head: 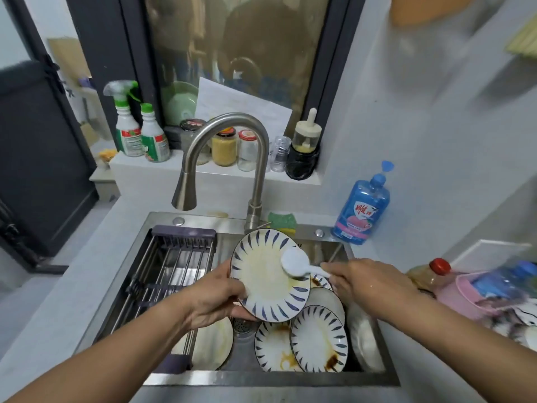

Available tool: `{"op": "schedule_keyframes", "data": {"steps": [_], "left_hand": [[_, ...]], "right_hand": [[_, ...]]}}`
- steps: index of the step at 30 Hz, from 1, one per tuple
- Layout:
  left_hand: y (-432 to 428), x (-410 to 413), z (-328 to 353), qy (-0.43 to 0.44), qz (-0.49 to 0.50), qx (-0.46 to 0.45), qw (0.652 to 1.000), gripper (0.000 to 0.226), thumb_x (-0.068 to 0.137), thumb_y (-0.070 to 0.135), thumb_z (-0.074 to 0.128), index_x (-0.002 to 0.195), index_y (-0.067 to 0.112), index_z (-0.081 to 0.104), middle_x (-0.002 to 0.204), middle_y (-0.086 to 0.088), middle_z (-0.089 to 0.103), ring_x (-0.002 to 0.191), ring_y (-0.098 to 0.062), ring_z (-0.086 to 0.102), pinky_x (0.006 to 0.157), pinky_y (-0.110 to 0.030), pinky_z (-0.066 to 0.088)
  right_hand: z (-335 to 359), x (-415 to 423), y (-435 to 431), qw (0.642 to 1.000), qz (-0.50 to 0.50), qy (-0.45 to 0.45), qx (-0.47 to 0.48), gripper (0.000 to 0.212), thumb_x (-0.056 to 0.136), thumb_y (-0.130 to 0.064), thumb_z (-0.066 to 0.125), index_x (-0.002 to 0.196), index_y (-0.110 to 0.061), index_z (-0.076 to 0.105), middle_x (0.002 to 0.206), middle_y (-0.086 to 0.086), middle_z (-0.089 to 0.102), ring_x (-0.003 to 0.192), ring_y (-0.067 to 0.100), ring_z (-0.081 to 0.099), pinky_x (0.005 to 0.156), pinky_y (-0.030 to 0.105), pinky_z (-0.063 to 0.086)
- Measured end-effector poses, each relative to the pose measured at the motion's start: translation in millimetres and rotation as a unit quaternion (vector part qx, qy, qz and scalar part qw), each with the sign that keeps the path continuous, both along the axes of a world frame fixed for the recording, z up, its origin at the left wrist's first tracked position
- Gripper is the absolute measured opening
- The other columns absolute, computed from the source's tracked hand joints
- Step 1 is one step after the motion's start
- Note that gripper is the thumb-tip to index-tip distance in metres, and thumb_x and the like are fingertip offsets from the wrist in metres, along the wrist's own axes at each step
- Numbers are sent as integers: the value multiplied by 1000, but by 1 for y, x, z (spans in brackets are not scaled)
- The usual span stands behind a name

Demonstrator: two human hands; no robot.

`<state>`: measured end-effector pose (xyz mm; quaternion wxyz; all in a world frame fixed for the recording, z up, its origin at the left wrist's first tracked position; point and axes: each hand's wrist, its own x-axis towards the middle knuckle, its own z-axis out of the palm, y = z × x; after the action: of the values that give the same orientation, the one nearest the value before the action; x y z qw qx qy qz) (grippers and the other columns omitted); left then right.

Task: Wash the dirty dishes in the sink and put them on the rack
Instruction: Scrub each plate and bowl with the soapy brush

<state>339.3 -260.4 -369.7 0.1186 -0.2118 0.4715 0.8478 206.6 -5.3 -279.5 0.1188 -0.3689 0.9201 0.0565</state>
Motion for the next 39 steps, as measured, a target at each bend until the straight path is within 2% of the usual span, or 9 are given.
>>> {"op": "schedule_keyframes", "data": {"steps": [4, 10, 18, 21, 24, 29, 32, 35, 39], "left_hand": [[9, -7, 11, 8, -14, 1, 1000, 62, 88, -26, 37, 134, 14, 51, 133, -21, 62, 117, -47, 63, 80, -69, 56], [-9, 0, 12, 14, 5, 48, 999, 68, 84, -30, 36, 139, 8, 49, 137, -28, 58, 110, -53, 65, 73, -67, 58], [-1, 5, 23, 43, 83, 39, 995, 60, 88, -21, 39, 135, 12, 51, 133, -22, 62, 113, -46, 66, 83, -74, 52], [14, 4, 28, 41, 90, 12, 995, 35, 104, 19, 54, 139, 12, 51, 127, -16, 70, 114, -38, 68, 91, -70, 52], [32, 0, 36, 44, 111, 17, 993, 55, 102, 56, 38, 135, 15, 57, 120, -11, 74, 109, -30, 72, 89, -59, 58], [43, -9, 28, 43, 214, 109, 970, 89, 88, 80, 31, 133, 8, 57, 115, -22, 73, 100, -38, 73, 82, -59, 59], [45, -12, 21, 16, 261, 69, 963, 84, 92, 77, 32, 136, 9, 55, 95, -15, 74, 71, -29, 73, 60, -42, 59], [48, -13, 13, 12, 272, 27, 962, 72, 96, 70, 35, 147, 21, 47, 120, -14, 71, 86, -33, 77, 59, -46, 61], [48, -10, 7, 32, 279, -41, 959, 49, 100, 63, 34, 132, 35, 59, 123, -1, 73, 105, -24, 73, 70, -44, 62]], "right_hand": [[13, 7, -38, 996, 11, -28, -81, 28, 105, -44, 44, 130, -48, 53, 101, -9, 70, 87, 17, 64, 77, 44, 57], [18, 32, -29, 995, 71, -72, -18, 38, 103, -53, 45, 141, -57, 44, 110, -14, 68, 96, 13, 62, 81, 40, 55], [39, 15, -3, 997, 31, 64, 5, 26, 107, -47, 37, 130, -44, 48, 100, -7, 62, 87, 20, 62, 70, 39, 54], [41, 14, -19, 996, 17, 68, -57, 23, 107, -45, 38, 128, -49, 47, 98, -6, 61, 86, 24, 62, 67, 39, 53], [36, 23, -40, 994, 40, 27, -102, 22, 105, -42, 42, 125, -44, 51, 102, -4, 66, 93, 26, 63, 74, 45, 57], [26, 41, -43, 992, 62, -60, -97, 39, 106, -46, 44, 144, -48, 48, 113, -10, 69, 95, 15, 63, 83, 39, 55], [22, 40, -31, 990, 74, -95, -69, 37, 104, -51, 44, 141, -54, 48, 118, -14, 69, 100, 13, 62, 87, 39, 54], [22, 31, -17, 990, 83, -110, -26, 36, 103, -53, 45, 138, -59, 46, 119, -15, 69, 100, 12, 63, 89, 42, 55], [27, 22, 3, 993, 87, -39, 65, 28, 105, -46, 43, 131, -52, 52, 108, -11, 68, 92, 17, 63, 80, 41, 56]]}}
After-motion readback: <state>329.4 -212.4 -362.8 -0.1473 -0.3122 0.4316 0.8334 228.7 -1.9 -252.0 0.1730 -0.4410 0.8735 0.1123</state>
